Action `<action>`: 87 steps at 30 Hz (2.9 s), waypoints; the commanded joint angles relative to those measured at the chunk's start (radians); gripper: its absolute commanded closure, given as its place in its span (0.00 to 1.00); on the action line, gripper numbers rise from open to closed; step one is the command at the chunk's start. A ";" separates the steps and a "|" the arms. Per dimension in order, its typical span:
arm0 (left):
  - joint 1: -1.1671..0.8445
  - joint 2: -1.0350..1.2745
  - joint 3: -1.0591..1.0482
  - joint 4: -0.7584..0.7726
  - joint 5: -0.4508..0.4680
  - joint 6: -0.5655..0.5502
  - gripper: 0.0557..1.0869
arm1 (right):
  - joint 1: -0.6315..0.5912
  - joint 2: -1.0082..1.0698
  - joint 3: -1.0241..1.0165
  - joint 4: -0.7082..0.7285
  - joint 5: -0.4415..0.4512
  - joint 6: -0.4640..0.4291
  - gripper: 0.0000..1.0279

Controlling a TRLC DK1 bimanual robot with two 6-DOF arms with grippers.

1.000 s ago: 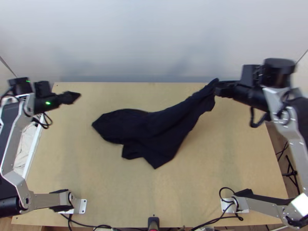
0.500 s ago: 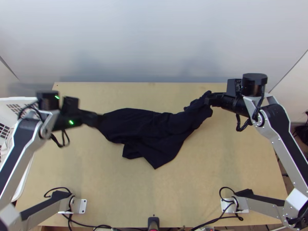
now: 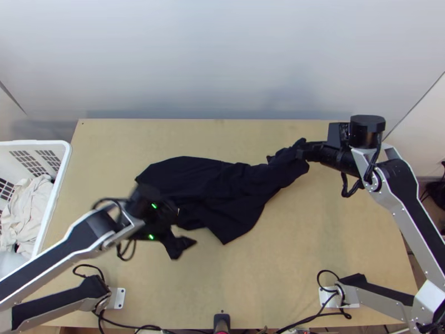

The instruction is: Fold the t-shirt

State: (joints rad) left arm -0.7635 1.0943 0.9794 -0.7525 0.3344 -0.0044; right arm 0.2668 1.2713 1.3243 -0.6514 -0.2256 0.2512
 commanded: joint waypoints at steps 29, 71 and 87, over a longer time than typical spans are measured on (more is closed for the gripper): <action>-0.431 0.446 -0.076 0.590 -0.357 0.084 0.05 | 0.011 -0.066 -0.079 0.052 0.008 0.040 0.97; -0.362 0.562 0.012 0.436 -0.419 0.133 0.96 | 0.003 -0.110 -0.042 0.027 0.008 0.033 0.97; -0.362 0.589 0.067 0.366 -0.434 0.069 0.07 | 0.008 -0.121 -0.063 0.027 0.008 0.026 0.97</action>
State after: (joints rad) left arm -1.1263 1.6730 1.0420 -0.3775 -0.0921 0.0677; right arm 0.2745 1.1591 1.2694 -0.6250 -0.2180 0.2802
